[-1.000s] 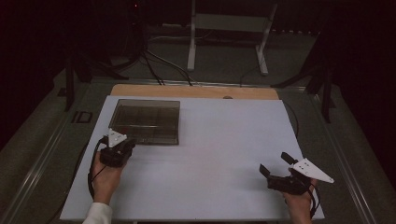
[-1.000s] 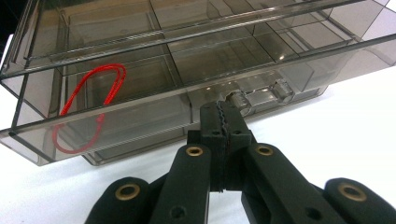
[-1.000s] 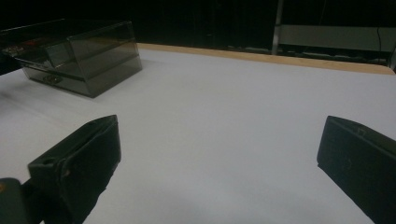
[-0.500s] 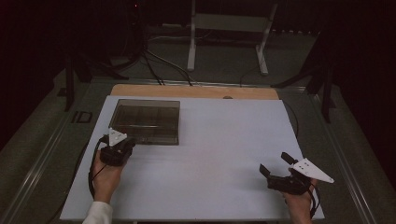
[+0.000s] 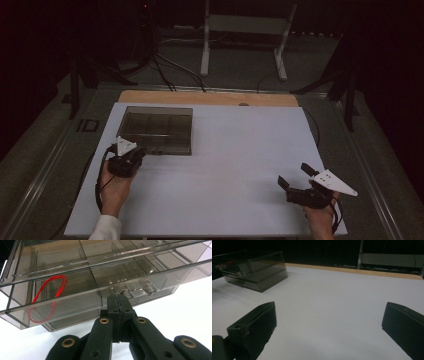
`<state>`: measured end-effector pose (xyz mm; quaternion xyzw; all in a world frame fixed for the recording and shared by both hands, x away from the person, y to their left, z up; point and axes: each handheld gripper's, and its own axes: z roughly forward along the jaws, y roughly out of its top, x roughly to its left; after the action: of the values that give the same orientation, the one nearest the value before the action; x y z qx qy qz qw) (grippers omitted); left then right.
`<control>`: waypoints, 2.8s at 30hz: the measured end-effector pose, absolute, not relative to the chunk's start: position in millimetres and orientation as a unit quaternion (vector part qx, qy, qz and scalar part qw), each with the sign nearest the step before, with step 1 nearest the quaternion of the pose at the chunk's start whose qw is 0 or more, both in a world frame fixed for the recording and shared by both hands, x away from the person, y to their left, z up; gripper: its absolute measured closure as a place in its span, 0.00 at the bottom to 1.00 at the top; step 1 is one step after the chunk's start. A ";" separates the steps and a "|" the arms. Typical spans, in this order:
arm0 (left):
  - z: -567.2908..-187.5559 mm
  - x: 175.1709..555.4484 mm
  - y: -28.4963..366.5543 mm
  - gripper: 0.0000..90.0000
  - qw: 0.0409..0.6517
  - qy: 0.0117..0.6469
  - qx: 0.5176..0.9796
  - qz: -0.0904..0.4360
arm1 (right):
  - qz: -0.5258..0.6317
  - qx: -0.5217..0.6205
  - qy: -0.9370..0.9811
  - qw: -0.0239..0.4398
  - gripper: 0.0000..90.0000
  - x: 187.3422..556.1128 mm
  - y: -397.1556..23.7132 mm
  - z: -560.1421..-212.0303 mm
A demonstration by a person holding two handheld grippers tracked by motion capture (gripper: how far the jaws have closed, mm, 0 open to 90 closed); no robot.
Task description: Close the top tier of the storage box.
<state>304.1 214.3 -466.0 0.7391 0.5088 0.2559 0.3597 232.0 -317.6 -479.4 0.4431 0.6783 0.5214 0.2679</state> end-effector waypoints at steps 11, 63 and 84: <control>-466.5 306.4 214.1 1.00 0.359 0.509 0.738 0.257 | 0.521 0.443 0.678 0.268 0.00 232.2 -317.1 -479.7; -464.6 319.4 210.3 1.00 0.360 0.515 0.732 0.262 | 0.521 0.444 0.678 0.269 0.00 232.5 -318.1 -479.5; -464.8 321.7 209.6 1.00 0.361 0.518 0.730 0.262 | 0.520 0.443 0.679 0.268 0.00 232.7 -317.8 -479.6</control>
<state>321.7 209.6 -464.8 0.7296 0.5183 0.2622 0.3610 232.7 -317.8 -479.6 0.4434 0.6788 0.5203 0.2683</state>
